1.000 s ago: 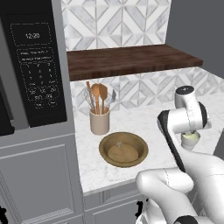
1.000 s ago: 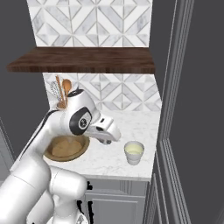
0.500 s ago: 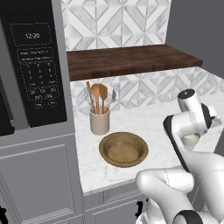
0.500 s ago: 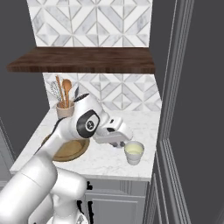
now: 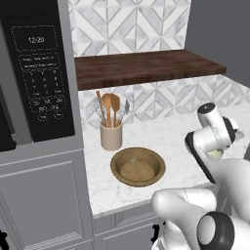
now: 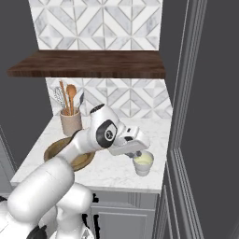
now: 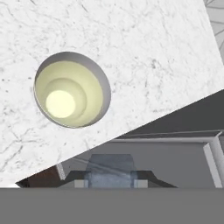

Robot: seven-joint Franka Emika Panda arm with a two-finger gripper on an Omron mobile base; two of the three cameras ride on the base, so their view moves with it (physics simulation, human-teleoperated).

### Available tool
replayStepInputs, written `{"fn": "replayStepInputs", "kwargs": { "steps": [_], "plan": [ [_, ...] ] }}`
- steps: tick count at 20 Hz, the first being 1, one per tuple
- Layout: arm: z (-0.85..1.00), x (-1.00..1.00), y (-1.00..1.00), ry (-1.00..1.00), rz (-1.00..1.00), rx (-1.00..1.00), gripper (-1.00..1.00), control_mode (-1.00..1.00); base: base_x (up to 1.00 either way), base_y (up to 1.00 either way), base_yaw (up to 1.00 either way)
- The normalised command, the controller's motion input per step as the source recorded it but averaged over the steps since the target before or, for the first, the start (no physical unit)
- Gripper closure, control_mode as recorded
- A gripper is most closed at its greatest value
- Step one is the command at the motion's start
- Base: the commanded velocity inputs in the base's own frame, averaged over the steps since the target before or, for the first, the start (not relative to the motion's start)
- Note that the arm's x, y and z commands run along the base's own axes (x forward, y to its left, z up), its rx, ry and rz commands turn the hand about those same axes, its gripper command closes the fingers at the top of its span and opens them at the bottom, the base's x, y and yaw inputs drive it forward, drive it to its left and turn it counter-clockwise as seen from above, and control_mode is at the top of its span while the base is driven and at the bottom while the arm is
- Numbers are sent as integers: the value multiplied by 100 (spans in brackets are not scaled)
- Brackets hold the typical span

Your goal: Grab a lemon wedge from the fridge and one ice cube from the ice bowl, and put them in the glass of lemonade.

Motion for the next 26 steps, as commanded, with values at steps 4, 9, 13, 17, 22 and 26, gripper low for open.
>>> {"fn": "replayStepInputs", "kwargs": {
  "steps": [4, 9, 13, 17, 22, 26],
  "plan": [
    [-21, 37, -6, 5, 6, 0, 100, -100, 0, 0, 0],
    [-30, 32, 0, 2, 4, 0, 100, -100, 0, 0, 0],
    [-34, 29, -10, 0, 4, 0, 100, -100, 0, 0, 0],
    [-29, 23, -18, 0, 3, 0, 100, -100, 0, 0, 0],
    [-22, 12, -4, 0, 1, 0, 100, -100, 0, 0, 0],
    [-16, 0, 0, 0, 0, -1, 100, -100, 0, 0, 0]
  ]
}}
